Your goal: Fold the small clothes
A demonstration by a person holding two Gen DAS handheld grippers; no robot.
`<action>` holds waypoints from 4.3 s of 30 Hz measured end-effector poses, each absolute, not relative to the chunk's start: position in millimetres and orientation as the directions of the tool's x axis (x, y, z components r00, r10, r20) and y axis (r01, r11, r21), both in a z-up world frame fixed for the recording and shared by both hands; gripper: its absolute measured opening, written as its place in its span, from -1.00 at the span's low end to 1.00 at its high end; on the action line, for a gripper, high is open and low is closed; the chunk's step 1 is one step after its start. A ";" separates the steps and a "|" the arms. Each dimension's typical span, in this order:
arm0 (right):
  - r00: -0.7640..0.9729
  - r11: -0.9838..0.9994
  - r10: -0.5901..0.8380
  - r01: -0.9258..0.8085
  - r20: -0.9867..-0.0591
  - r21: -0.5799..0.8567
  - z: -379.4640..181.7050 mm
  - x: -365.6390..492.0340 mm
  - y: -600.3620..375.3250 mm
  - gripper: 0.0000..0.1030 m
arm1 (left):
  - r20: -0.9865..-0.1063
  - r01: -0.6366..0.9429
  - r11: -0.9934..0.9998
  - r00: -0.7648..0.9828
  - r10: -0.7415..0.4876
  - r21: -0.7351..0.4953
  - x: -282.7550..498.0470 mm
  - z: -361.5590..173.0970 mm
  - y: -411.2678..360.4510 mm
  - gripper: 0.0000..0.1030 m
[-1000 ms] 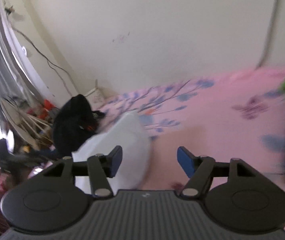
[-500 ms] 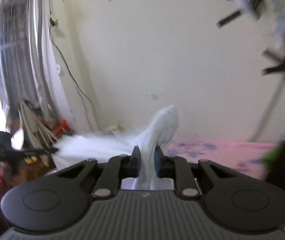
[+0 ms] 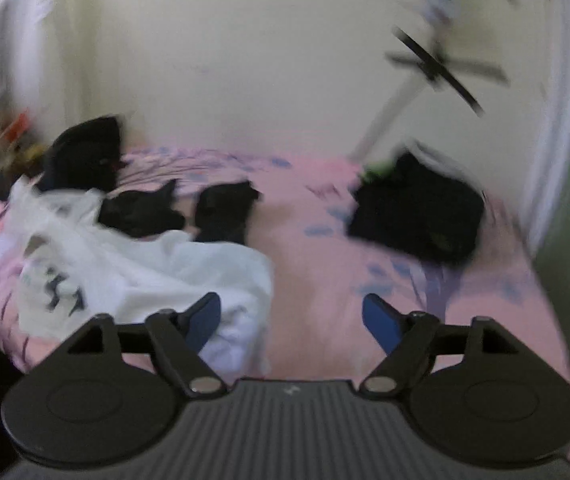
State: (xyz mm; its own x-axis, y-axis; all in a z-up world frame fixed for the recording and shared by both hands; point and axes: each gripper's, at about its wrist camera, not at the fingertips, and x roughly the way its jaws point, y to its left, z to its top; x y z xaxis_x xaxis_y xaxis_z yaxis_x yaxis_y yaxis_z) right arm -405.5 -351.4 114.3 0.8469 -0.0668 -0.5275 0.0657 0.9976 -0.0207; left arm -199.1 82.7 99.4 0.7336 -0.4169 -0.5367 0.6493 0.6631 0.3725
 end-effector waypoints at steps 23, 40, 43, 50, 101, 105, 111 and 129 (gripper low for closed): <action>0.927 0.910 -0.111 -0.050 -0.357 -0.412 167.1 -357.7 -294.2 -1.00 | -0.271 0.621 0.657 0.782 -0.562 0.428 -193.3 139.1 77.3 -0.89; 0.876 0.844 -0.287 0.423 0.388 -0.329 418.7 -429.2 -255.9 -1.00 | 0.365 0.259 0.929 0.865 -0.344 0.264 -251.0 379.5 78.4 -0.89; 0.899 0.850 -0.311 0.409 0.310 -0.333 410.0 -385.9 -280.9 -1.00 | 0.273 0.267 0.918 0.897 -0.348 0.294 -210.5 368.0 51.0 -0.89; 0.931 0.892 -0.364 0.341 -0.026 -0.297 305.2 -218.9 -354.9 -1.00 | -0.102 0.320 0.875 0.947 -0.304 0.363 -38.1 251.6 -55.0 -0.89; 0.776 0.990 -0.106 0.139 -0.621 0.005 93.0 -413.4 -353.2 -0.13 | -0.672 0.378 0.921 0.707 -0.221 0.095 -148.7 41.6 152.9 -0.21; 0.844 0.974 -0.135 0.210 -0.519 0.088 139.0 -379.5 -385.2 -0.11 | -0.703 0.387 0.920 0.673 -0.232 0.067 -120.1 25.4 147.7 -0.01; 0.838 0.972 0.174 -0.063 -0.518 0.225 138.9 -243.2 -334.8 -0.05 | -0.704 0.441 0.894 0.660 -0.263 0.080 -111.7 9.2 129.5 -0.86; 0.817 0.935 0.221 -0.022 -0.532 0.354 98.4 85.0 -311.5 -0.13 | -0.498 0.309 0.945 0.806 -0.320 -0.106 -99.0 101.9 183.5 -0.94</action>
State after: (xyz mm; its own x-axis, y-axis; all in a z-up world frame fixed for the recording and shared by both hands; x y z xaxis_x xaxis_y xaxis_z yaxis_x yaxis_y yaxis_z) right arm 85.0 -311.5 98.4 0.8175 0.2205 -0.5321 -0.0221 0.9351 0.3536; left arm -99.0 183.5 101.9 0.8060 -0.3196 -0.4982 0.3090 0.9451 -0.1063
